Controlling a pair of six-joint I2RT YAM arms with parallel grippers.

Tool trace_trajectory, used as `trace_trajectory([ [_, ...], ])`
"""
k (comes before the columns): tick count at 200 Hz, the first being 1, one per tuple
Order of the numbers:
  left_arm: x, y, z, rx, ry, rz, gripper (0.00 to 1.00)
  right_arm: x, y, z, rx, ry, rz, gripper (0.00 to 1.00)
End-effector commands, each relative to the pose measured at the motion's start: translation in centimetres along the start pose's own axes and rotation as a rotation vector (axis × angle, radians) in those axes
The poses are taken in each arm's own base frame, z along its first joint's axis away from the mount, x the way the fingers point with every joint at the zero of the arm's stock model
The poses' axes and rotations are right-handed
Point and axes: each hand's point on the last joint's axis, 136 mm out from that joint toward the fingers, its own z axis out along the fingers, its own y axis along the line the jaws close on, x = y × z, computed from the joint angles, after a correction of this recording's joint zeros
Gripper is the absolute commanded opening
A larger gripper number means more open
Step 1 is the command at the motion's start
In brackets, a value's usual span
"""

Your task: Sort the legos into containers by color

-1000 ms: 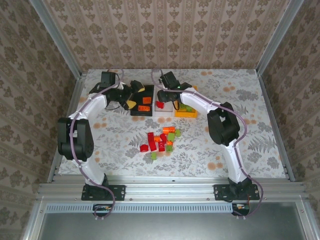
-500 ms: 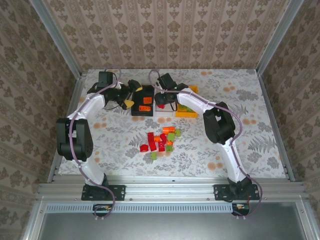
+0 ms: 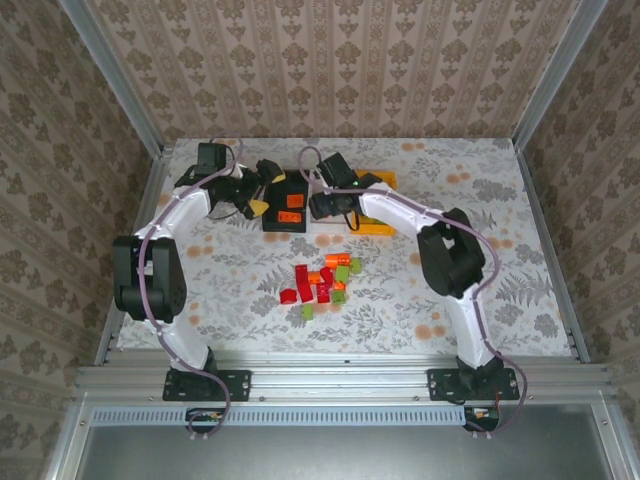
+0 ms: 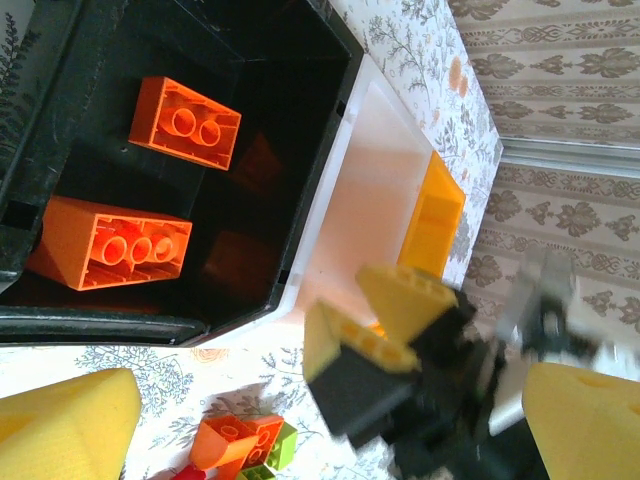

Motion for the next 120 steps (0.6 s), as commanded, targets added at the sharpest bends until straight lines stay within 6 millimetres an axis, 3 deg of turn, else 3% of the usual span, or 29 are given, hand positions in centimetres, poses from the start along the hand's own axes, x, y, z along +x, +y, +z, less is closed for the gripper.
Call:
trace_trajectory([
  [1, 0.7, -1.7, -0.8, 0.031, -0.007, 0.034, 1.0, 0.5, 0.2, -5.2, 0.033, -0.091, 0.013, 0.6],
  [32, 2.5, -1.9, 0.9, 0.018, 0.045, 0.054, 1.0, 5.7, -0.8, -8.5, 0.053, -0.083, 0.032, 0.56],
  [56, 3.3, -2.0, 1.6, 0.011, 0.066, 0.063, 1.0, 9.1, -1.8, -9.8, 0.073, -0.038, 0.044, 0.54],
  [84, 4.1, -2.2, 2.1, 0.01, 0.085, 0.073, 1.0, 13.0, -2.0, -9.2, 0.051, 0.041, 0.061, 0.5],
  [120, 4.6, -1.7, 2.9, -0.012, 0.108, 0.075, 1.0, 15.6, -0.8, -7.2, -0.023, 0.127, 0.059, 0.51],
])
